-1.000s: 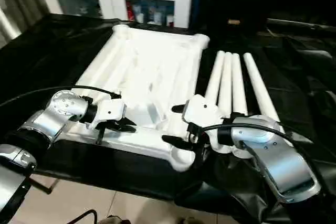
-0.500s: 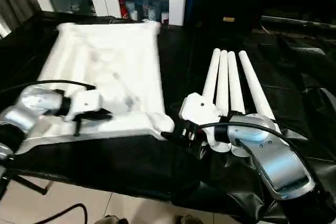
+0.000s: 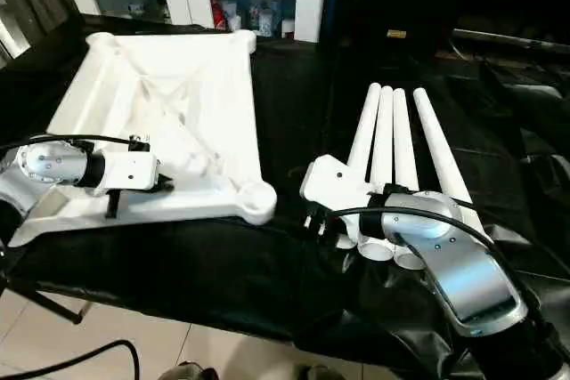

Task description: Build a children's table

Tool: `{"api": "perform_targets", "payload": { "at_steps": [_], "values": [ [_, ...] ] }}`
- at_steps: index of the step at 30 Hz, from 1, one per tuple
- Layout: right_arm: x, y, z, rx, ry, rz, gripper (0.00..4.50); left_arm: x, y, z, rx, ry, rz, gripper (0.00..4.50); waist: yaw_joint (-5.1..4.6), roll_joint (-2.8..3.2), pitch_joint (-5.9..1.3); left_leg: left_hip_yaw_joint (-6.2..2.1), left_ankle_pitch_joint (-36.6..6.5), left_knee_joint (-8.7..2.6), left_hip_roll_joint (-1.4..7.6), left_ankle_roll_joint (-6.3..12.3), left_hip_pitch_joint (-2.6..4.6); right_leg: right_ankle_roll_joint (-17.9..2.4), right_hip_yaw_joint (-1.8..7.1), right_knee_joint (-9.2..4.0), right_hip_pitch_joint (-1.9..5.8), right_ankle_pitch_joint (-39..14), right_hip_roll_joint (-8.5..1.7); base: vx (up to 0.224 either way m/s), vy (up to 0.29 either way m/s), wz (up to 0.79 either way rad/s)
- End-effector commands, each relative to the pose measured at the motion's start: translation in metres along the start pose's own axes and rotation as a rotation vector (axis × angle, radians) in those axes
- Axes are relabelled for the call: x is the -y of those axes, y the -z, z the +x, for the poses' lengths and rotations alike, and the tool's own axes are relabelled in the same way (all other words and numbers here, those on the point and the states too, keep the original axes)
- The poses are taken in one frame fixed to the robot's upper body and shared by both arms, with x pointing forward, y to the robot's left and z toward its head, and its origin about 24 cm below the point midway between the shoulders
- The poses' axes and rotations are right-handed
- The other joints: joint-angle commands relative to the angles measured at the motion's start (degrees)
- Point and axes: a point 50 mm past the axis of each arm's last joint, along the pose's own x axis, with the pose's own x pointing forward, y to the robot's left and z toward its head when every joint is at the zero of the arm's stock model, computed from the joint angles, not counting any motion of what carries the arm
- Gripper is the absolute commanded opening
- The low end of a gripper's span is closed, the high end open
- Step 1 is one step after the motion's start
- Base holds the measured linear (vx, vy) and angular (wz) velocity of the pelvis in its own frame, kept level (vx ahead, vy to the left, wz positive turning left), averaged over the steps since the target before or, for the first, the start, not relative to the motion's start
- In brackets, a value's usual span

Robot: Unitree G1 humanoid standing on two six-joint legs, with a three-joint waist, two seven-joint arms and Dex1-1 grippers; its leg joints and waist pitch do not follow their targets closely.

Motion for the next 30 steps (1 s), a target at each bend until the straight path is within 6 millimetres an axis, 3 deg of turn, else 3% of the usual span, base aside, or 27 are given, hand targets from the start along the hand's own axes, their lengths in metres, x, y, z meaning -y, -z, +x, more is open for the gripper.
{"api": "perform_targets", "payload": {
  "at_steps": [1, 6, 9, 13, 17, 18, 22, 25, 27, 30],
  "values": [
    [0.0, 0.001, 0.001, -0.008, 0.002, -0.012, 3.76, -0.024, -0.011, -0.015, 0.021, -0.128, 0.089, 0.02, 0.28, 0.44, -4.97, -1.36, -4.3, -4.17, 3.84, 1.6, 1.02, -17.4, 3.19, -2.24, 3.65, 3.6, -5.44, 0.0, 0.0, 0.0],
    [-0.001, 0.001, 0.003, -0.005, 0.005, -0.014, 3.76, -0.025, -0.012, -0.012, 0.02, -0.153, 0.11, 0.02, 0.36, 0.49, -5.12, -1.36, -4.2, -4.05, 3.79, 1.6, 1.04, -17.8, 3.16, -2.11, 3.73, 5.0, -5.39, 0.0, 0.0, 0.0],
    [0.0, 0.001, 0.003, -0.004, 0.011, -0.017, 3.76, -0.023, -0.011, -0.01, 0.015, -0.151, 0.11, 0.56, 0.4, 0.42, -5.13, -1.37, -4.3, -4.06, 3.8, 1.64, 1.07, -17.8, 3.17, -2.14, 3.73, 4.7, -5.4, 0.0, 0.0, 0.0],
    [-0.001, 0.002, 0.005, -0.004, 0.014, -0.018, 3.76, -0.019, -0.008, -0.008, 0.05, -0.152, 0.024, 0.86, 0.56, 0.21, -5.05, -1.28, -4.9, -4.09, 3.74, 1.32, 1.11, -17.9, 3.19, -2.2, 3.68, 3.2, -5.45, 0.0, 0.0, 0.0],
    [-0.002, 0.002, 0.006, -0.002, 0.017, -0.018, 3.76, -0.021, -0.007, -0.011, 0.077, -0.198, -0.016, 1.03, 0.61, 0.16, -4.93, -1.28, -7.8, -4.24, 3.75, 0.11, 1.32, -16.8, 3.28, -2.83, 3.62, -3.4, -5.52, 0.0, 0.0, 0.0],
    [-0.002, 0.001, 0.006, 0.001, 0.021, -0.018, 3.76, -0.022, -0.004, -0.013, 0.081, -0.219, -0.047, 1.34, 0.61, 0.18, -4.9, -1.28, -7.7, -4.26, 3.74, -0.11, 1.26, -16.5, 3.31, -2.81, 3.57, -3.6, -5.46, 0.0, 0.0, 0.0],
    [-0.002, 0.0, 0.006, 0.023, 0.053, 0.005, 3.76, -0.033, -0.006, -0.022, 0.225, -0.374, -0.236, 1.48, 0.74, 0.18, -5.14, -1.2, -7.5, -4.12, 3.53, -0.45, 1.2, -16.8, 3.28, -2.79, 3.53, -3.5, -5.47, 0.0, 0.0, 0.0],
    [0.001, -0.001, 0.007, 0.044, 0.194, 0.054, 3.76, -0.036, -0.013, -0.02, 0.371, -0.5, -0.386, 1.85, 0.96, 0.24, -5.08, -1.25, -7.6, -4.17, 3.79, -1.01, 1.13, -17.6, 3.29, -2.59, 3.41, -4.2, -5.69, 0.0, 0.0, 0.0],
    [0.004, -0.001, 0.009, 0.049, 0.27, 0.1, 3.76, -0.032, -0.017, -0.016, 0.43, -0.533, -0.438, 1.84, 1.11, 0.35, -5.26, -1.17, -7.7, -4.05, 3.47, -0.98, 1.12, -17.1, 3.18, -2.77, 3.37, -5.2, -5.34, 0.0, 0.0, 0.0],
    [0.01, 0.005, 0.014, 0.04, 0.506, 0.259, 3.76, -0.017, -0.034, -0.008, 0.563, -0.603, -0.574, 1.84, 0.79, 0.53, -5.33, -1.28, -8.1, -4.26, 3.91, -2.02, 1.02, -17.1, 3.2, -2.37, 3.27, -5.7, -5.48, 0.0, 0.0, 0.0]
  ]
}}
